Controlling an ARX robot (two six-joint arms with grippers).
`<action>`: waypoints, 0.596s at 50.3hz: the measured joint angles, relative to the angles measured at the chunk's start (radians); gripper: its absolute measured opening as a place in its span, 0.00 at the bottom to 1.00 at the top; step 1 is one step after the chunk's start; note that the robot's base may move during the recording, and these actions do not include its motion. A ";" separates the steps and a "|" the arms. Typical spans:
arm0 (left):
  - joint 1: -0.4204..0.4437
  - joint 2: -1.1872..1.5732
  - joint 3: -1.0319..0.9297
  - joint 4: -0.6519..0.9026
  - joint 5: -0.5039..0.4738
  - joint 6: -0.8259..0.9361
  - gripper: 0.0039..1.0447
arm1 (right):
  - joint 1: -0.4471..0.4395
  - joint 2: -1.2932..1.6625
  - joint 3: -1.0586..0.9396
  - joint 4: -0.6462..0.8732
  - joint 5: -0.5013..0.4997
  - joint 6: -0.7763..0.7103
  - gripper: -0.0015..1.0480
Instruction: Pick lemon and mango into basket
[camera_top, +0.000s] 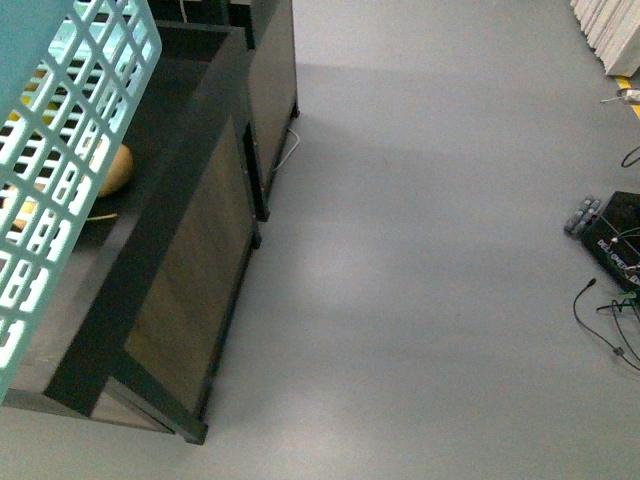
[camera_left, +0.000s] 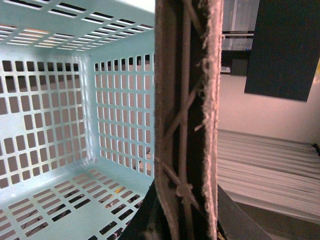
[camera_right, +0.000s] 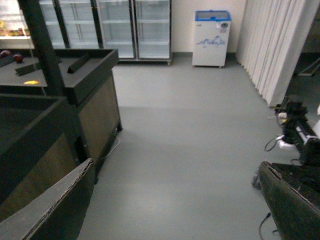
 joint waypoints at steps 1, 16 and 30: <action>0.000 0.000 0.000 0.000 0.000 -0.001 0.06 | 0.000 0.001 0.000 -0.001 0.001 0.000 0.92; 0.000 0.000 0.000 -0.002 -0.003 0.003 0.06 | 0.000 0.000 0.000 -0.001 -0.006 0.000 0.92; 0.000 0.001 0.000 -0.002 0.000 0.003 0.06 | 0.000 -0.001 0.000 0.000 -0.002 0.000 0.92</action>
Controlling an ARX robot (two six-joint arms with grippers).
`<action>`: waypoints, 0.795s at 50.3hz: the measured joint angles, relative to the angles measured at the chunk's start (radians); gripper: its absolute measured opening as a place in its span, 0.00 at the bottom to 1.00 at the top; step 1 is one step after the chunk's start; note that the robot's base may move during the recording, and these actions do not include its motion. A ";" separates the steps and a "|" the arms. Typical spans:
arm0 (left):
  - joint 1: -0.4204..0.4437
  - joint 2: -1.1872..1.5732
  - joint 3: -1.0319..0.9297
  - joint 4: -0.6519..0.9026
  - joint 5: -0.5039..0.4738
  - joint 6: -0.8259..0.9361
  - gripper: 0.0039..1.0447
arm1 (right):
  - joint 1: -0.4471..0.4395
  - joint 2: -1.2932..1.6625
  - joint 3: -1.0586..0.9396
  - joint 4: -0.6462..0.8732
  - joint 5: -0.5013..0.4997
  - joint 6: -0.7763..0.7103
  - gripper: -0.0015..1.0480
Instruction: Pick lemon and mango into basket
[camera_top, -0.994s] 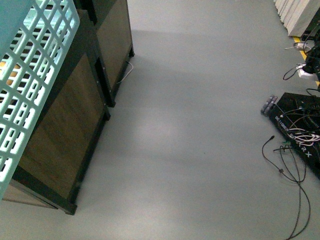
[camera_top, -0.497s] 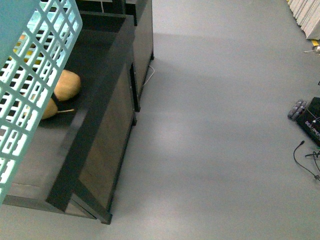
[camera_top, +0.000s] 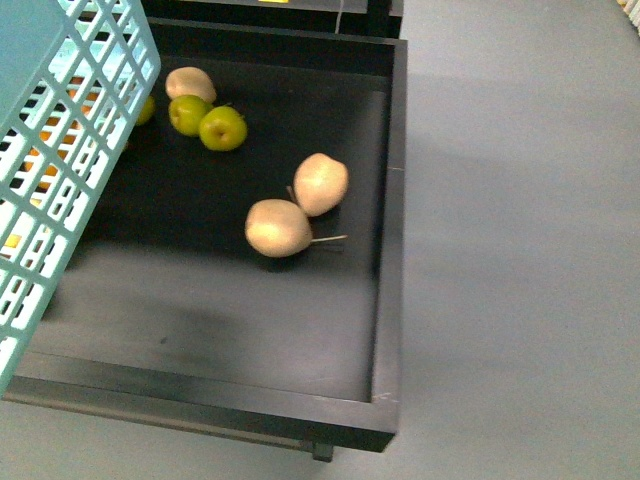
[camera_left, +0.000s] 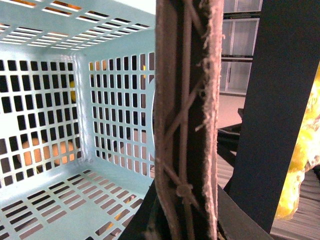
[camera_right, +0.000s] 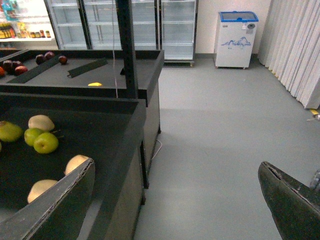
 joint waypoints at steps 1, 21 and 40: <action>0.000 0.000 0.000 0.000 0.000 0.000 0.06 | 0.000 0.000 0.000 0.000 0.001 0.000 0.92; 0.000 0.000 0.002 -0.002 0.001 0.000 0.06 | 0.000 0.000 0.000 0.000 0.001 0.000 0.92; 0.000 0.000 0.002 -0.002 -0.002 0.000 0.06 | 0.000 0.000 0.000 0.000 0.000 0.000 0.92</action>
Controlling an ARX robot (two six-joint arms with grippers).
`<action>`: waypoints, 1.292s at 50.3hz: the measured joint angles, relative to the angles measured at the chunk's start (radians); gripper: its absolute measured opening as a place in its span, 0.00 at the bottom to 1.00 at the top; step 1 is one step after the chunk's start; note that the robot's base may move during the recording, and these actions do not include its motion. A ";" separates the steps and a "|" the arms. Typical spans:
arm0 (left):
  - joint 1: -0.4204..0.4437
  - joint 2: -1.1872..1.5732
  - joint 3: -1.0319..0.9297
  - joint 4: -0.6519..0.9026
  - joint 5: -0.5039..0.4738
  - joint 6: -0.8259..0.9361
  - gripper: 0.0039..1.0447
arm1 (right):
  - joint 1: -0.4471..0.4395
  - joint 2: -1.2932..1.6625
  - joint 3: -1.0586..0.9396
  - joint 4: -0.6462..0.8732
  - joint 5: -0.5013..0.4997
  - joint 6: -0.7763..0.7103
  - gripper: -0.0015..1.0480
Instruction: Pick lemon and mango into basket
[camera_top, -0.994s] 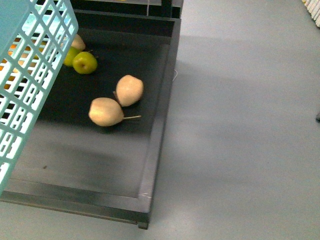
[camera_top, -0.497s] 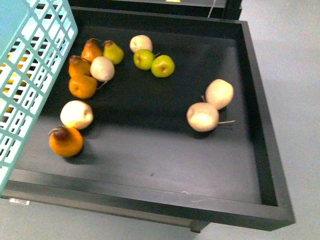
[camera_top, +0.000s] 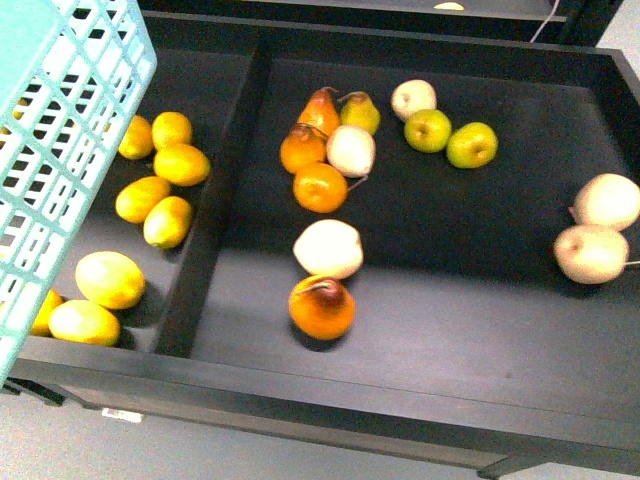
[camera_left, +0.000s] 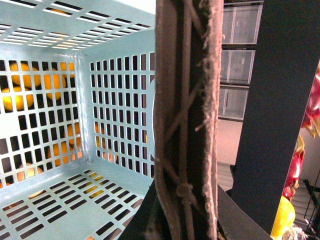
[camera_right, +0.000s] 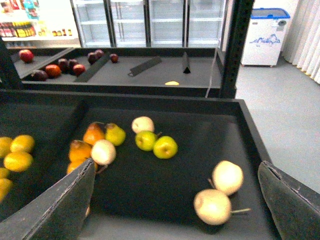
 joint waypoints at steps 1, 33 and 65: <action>0.000 0.000 0.000 0.000 0.000 0.000 0.06 | 0.000 0.000 0.000 0.000 0.001 0.000 0.92; 0.000 0.000 0.000 -0.001 0.001 0.000 0.06 | 0.000 0.000 0.000 0.000 0.000 0.000 0.92; 0.001 0.000 0.000 -0.002 -0.005 0.000 0.06 | 0.000 0.002 0.000 0.000 -0.001 0.000 0.92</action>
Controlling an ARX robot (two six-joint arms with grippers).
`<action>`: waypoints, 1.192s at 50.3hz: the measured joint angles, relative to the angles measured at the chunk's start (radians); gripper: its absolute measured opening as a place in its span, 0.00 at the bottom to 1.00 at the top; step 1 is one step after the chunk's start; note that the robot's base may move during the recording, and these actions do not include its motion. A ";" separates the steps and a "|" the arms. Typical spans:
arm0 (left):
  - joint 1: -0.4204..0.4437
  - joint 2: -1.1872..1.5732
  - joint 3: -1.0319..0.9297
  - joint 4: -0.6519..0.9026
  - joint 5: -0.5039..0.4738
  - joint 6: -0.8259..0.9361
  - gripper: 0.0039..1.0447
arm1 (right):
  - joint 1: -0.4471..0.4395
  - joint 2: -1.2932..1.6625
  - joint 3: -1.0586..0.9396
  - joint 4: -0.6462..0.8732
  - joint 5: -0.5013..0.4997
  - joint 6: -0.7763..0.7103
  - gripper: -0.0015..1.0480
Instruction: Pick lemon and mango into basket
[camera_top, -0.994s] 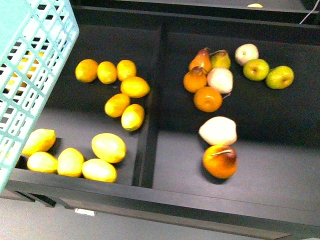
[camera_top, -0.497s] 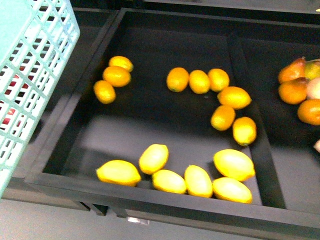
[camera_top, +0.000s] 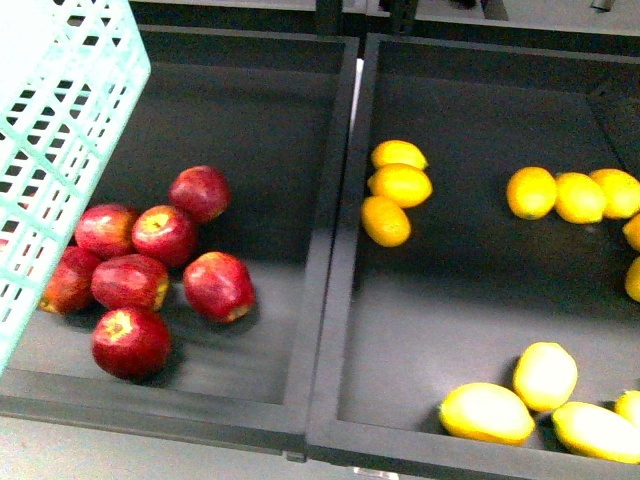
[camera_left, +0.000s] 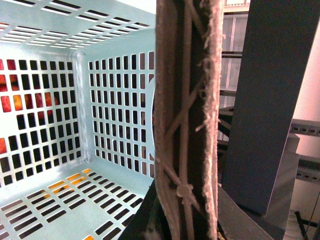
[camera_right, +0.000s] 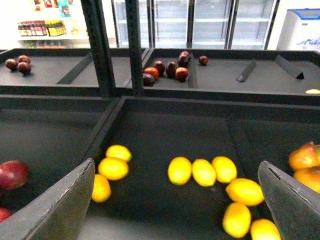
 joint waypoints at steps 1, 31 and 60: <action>0.000 0.000 0.000 0.000 0.000 0.000 0.06 | 0.000 -0.001 0.000 0.000 0.000 0.000 0.92; 0.003 0.032 0.040 -0.095 -0.016 0.097 0.06 | 0.000 -0.001 0.000 0.000 -0.003 0.000 0.92; -0.394 0.447 0.285 -0.316 -0.122 0.917 0.06 | 0.000 -0.002 0.000 0.000 0.000 0.000 0.92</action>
